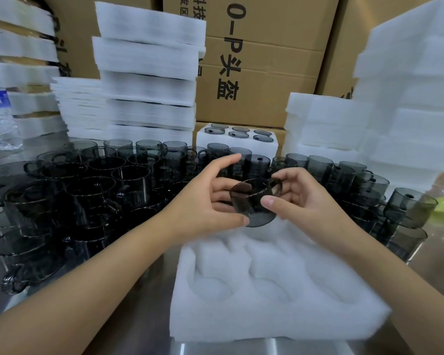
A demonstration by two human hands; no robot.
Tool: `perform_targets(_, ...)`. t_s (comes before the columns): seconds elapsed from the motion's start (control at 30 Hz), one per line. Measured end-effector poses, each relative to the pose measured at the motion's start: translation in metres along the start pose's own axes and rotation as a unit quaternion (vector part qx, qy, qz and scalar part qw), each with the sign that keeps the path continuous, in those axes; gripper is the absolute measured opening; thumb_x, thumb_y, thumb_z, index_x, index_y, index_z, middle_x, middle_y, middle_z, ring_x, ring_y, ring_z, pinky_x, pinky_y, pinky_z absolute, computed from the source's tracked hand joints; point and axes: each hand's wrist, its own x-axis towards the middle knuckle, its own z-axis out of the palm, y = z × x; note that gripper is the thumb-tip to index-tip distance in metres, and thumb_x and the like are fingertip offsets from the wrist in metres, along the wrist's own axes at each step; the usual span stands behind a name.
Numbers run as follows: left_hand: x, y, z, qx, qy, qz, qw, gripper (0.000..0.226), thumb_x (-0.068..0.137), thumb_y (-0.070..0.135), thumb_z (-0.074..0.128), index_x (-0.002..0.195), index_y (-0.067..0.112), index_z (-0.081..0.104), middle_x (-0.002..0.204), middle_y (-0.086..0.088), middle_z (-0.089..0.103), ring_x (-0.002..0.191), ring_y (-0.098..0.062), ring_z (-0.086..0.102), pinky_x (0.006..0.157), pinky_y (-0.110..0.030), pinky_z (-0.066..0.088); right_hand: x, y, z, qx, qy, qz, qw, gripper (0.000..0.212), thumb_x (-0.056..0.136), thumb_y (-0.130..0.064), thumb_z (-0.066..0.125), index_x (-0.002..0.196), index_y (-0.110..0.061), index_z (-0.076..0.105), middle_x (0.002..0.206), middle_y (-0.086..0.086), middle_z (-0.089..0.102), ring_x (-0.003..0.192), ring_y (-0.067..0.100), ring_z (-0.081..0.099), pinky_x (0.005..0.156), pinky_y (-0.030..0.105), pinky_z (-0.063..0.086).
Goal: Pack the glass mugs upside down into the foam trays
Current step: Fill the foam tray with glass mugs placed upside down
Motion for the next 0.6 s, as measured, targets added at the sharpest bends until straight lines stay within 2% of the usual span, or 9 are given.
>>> perform_targets(0.07,0.002,0.0,-0.005,-0.028,0.004,-0.02,0.999,0.083,0.063,-0.004,0.075,0.126,0.039,0.041,0.109,-0.002,0.071,0.099,-0.016,0.069,0.078,-0.025,0.055,0.0,-0.001,0.0,0.026,0.015,0.012,0.999,0.061,0.05,-0.046,0.083,0.093,-0.019,0.048,0.067,-0.009,0.058,0.058,0.013,0.057,0.054,0.025,0.048)
perform_targets(0.17,0.003,0.001,-0.01,-0.015,-0.02,-0.038,0.999,0.069,0.078,-0.011,0.068,0.127,0.032,0.045,0.116,-0.006,0.069,0.104,-0.014,0.067,0.086,-0.025,0.053,0.0,-0.003,0.001,0.047,0.014,0.027,0.998,0.062,0.046,-0.043,0.081,0.084,-0.014,0.042,0.061,-0.002,0.059,0.051,0.022,0.063,0.05,0.027,0.051)
perform_targets(0.23,0.003,0.003,-0.009,-0.009,-0.027,-0.045,0.999,0.066,0.077,-0.001,0.073,0.128,0.032,0.046,0.121,-0.006,0.066,0.109,-0.013,0.065,0.093,-0.028,0.051,-0.001,-0.003,0.001,0.059,0.001,0.032,0.998,0.055,0.049,-0.035,0.082,0.082,-0.012,0.044,0.061,0.002,0.062,0.053,0.024,0.067,0.051,0.026,0.053)
perform_targets(0.33,0.002,0.007,-0.005,0.002,-0.015,-0.046,0.999,0.074,0.063,0.017,0.083,0.125,0.035,0.047,0.119,-0.003,0.066,0.109,-0.011,0.064,0.099,-0.029,0.049,-0.003,-0.005,0.002,0.081,-0.039,0.027,0.996,0.039,0.058,-0.023,0.08,0.081,-0.009,0.052,0.063,0.003,0.064,0.059,0.026,0.07,0.053,0.025,0.054)
perform_targets(0.4,0.002,0.011,-0.011,0.003,-0.027,-0.051,0.998,0.077,0.06,0.016,0.083,0.125,0.036,0.047,0.116,-0.001,0.069,0.108,-0.01,0.065,0.097,-0.026,0.049,-0.005,-0.008,0.003,0.088,-0.057,0.018,0.994,0.031,0.068,-0.023,0.082,0.082,-0.011,0.057,0.066,0.004,0.067,0.064,0.027,0.071,0.056,0.026,0.056)
perform_targets(0.47,0.001,0.016,-0.023,0.003,-0.061,-0.06,0.996,0.08,0.065,0.007,0.083,0.129,0.036,0.045,0.117,0.002,0.069,0.109,-0.013,0.065,0.094,-0.025,0.05,-0.006,-0.01,0.002,0.084,-0.061,0.01,0.995,0.023,0.077,-0.029,0.069,0.09,-0.014,0.06,0.071,0.006,0.07,0.068,0.025,0.071,0.062,0.028,0.057)
perform_targets(0.6,-0.003,0.023,-0.038,0.028,-0.141,-0.09,0.986,0.075,0.068,0.001,0.069,0.131,0.033,0.046,0.12,0.002,0.067,0.113,-0.016,0.062,0.094,-0.029,0.051,-0.006,-0.01,0.002,0.062,-0.059,0.01,0.996,0.037,0.077,-0.041,0.06,0.109,-0.022,0.054,0.073,0.005,0.07,0.068,0.024,0.071,0.062,0.026,0.054)
